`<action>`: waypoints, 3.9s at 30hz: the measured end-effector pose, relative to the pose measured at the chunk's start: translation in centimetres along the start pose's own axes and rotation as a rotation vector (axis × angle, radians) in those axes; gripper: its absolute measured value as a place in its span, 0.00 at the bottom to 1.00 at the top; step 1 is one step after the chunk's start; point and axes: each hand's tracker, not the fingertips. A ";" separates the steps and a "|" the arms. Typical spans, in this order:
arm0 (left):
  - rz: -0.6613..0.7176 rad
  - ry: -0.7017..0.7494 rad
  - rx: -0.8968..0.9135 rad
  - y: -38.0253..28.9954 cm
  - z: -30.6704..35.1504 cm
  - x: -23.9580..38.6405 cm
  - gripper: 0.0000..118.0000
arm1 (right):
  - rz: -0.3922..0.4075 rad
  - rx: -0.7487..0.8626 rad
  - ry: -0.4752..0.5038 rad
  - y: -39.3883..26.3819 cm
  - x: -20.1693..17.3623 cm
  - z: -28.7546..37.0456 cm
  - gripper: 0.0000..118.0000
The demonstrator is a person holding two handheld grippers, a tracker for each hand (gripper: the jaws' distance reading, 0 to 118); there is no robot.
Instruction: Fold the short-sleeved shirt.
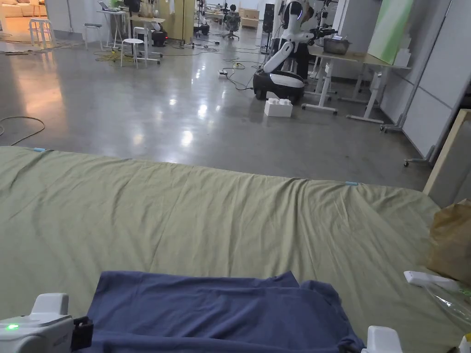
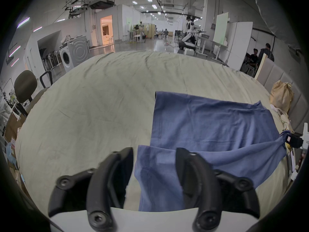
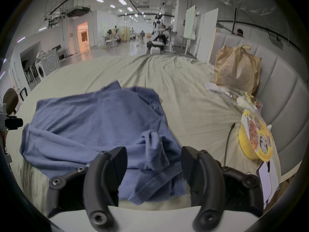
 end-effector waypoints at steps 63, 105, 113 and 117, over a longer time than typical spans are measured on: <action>-0.086 0.011 -0.235 -7.0 2.7 1.7 0.06 | -0.114 0.104 -0.052 -7.2 -0.6 7.2 0.33; -0.076 -0.068 -0.028 -4.0 9.1 -1.3 0.06 | 0.067 -0.153 0.084 -2.3 1.9 8.6 0.05; -0.070 -0.053 -0.121 -10.6 11.9 -3.0 0.06 | 0.087 -0.279 0.103 -9.7 2.2 11.4 0.05; -0.031 -0.055 -0.193 -13.9 11.3 -3.8 0.06 | 0.089 -0.359 0.090 -13.6 2.2 10.5 0.05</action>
